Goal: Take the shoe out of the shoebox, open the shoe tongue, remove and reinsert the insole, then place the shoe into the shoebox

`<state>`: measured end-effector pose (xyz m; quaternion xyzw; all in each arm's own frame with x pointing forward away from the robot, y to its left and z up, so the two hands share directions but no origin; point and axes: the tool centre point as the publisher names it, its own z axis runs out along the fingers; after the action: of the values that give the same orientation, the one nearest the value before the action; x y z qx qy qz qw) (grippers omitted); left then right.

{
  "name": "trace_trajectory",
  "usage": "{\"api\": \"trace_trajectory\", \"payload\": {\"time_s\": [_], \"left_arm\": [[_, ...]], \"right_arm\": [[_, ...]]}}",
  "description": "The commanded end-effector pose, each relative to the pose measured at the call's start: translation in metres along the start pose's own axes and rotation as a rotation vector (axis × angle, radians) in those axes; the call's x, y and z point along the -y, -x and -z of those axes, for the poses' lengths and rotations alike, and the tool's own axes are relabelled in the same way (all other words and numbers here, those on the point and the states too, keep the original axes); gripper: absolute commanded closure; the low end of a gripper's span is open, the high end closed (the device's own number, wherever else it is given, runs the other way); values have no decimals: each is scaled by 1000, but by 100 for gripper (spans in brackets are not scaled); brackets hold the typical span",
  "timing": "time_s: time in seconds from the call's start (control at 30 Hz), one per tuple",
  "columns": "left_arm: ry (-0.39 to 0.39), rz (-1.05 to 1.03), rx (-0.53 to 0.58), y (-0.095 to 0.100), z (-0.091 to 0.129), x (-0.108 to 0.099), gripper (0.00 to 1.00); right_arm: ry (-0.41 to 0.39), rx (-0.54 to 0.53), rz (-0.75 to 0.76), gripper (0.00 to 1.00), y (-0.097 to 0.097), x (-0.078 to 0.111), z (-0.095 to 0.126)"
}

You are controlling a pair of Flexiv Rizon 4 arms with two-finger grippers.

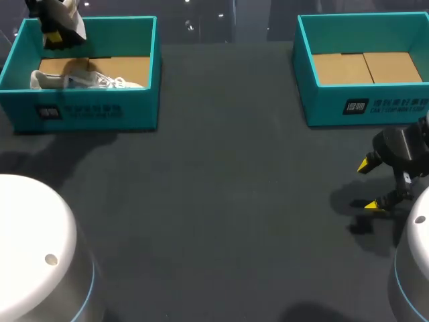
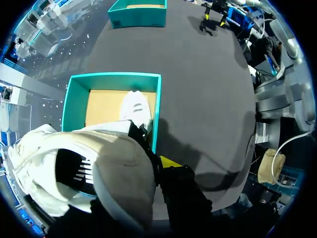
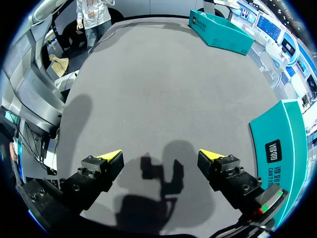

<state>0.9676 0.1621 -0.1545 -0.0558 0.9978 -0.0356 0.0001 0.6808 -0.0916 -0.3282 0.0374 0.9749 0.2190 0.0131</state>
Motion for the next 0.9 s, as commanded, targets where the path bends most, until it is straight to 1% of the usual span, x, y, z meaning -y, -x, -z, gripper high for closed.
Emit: {"api": "trace_trajectory", "payload": {"time_s": [0.03, 0.13, 0.2, 0.23, 0.27, 0.3, 0.33, 0.43, 0.47, 0.53, 0.6, 0.63, 0.67, 0.7, 0.77, 0.8, 0.83, 0.9], "left_arm": [[10, -32, -6, 17, -1, -7, 100], [11, -49, -34, 49, -3, -21, 100], [10, -48, -31, 71, -5, -30, 100], [-2, -63, -61, 84, -6, -36, 100], [1, -59, -55, 90, -7, -37, 100], [-7, -95, -67, 100, -9, -42, 100], [-11, -76, -78, 108, -10, -44, 100], [-25, -107, -82, 125, -11, -51, 100], [-31, -132, -81, 129, -11, -53, 100], [-51, -174, -111, 135, -11, -57, 100], [-62, -241, -116, 137, -11, -61, 100], [-63, -286, -110, 139, -10, -64, 100], [-59, -378, -108, 138, -10, -69, 100], [-57, -459, -74, 136, -9, -76, 100], [-29, -630, -42, 137, -11, -90, 100], [8, -664, -23, 140, -12, -95, 100], [69, -673, 20, 145, -16, -99, 100], [69, -673, 20, 145, -16, -99, 100]], "right_arm": [[-2, 3, 0, 0, -2, 0, 0], [-2, 3, 0, 0, -2, 0, 0], [-2, 3, 0, 0, -2, 0, 0], [-2, 3, 0, 0, -2, 0, 0], [-2, 3, 0, 0, -2, 0, 0], [-2, 3, 0, 0, -2, 0, 0], [-2, 3, 0, 0, -2, 0, 0], [-2, 3, 0, 0, -2, 0, 0], [-2, 3, 0, 0, -2, 0, 0], [-2, 3, 0, 0, -2, 0, 0], [-2, 3, 0, 0, -2, 0, 0], [-2, 3, 0, 0, -2, 0, 0], [-2, 3, 0, 0, -2, 0, 0], [-2, 3, 0, 0, -2, 0, 0], [-2, 3, 0, 0, -2, 0, 0], [-2, 3, 0, 0, -2, 0, 0], [-2, 3, 0, 0, -2, 0, 0], [-2, 3, 0, 0, -2, 0, 0]]}}
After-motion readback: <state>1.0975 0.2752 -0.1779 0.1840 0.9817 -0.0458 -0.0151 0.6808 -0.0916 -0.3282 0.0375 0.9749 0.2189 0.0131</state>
